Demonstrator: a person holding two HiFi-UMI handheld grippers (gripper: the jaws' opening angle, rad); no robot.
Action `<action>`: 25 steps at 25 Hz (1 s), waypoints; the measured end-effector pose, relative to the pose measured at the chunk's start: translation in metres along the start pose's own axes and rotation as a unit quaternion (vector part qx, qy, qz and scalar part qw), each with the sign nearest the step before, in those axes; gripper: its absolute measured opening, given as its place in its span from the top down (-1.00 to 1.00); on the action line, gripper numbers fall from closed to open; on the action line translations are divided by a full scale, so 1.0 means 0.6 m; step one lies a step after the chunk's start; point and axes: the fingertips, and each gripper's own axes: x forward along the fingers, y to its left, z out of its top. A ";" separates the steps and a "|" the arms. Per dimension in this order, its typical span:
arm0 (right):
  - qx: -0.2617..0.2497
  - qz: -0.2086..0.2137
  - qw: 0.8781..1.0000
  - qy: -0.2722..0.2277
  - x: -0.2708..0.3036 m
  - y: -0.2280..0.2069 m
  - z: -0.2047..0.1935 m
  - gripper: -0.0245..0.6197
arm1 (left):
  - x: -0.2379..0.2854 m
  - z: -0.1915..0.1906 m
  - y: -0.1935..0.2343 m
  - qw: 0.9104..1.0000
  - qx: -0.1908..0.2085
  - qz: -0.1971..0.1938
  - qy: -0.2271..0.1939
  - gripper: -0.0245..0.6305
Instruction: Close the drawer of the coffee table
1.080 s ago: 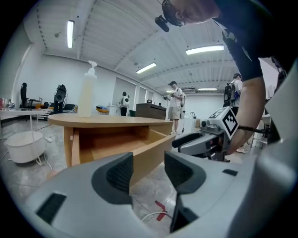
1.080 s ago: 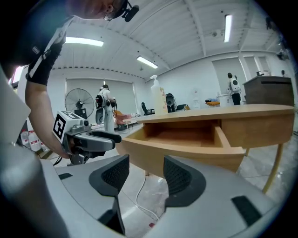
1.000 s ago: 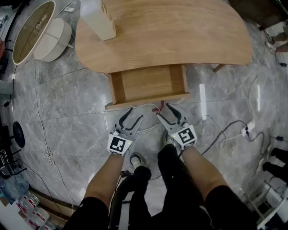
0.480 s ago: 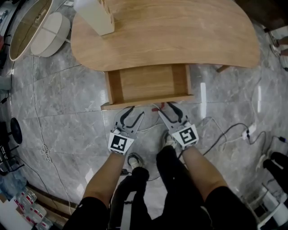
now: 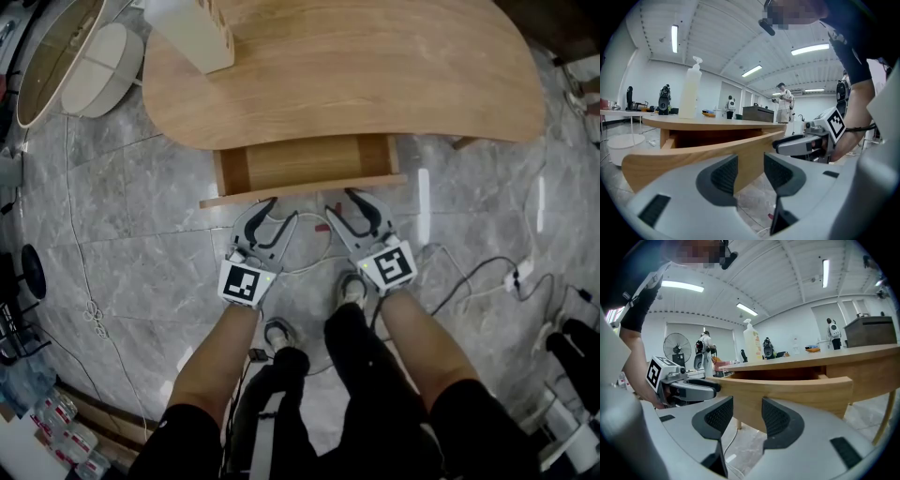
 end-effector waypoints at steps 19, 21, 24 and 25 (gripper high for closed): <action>-0.013 0.000 1.000 -0.016 0.114 -0.080 0.029 0.33 | 0.104 0.023 0.096 1.000 0.020 0.006 -0.017 0.41; -0.017 -0.001 1.000 -0.016 0.123 -0.088 0.033 0.33 | 0.113 0.025 0.106 1.000 0.024 0.008 -0.018 0.41; -0.021 -0.004 1.000 -0.015 0.135 -0.097 0.037 0.33 | 0.124 0.026 0.118 0.999 0.033 0.008 -0.020 0.41; -0.021 -0.005 1.000 -0.016 0.139 -0.100 0.038 0.33 | 0.127 0.028 0.121 0.999 0.032 0.008 -0.021 0.41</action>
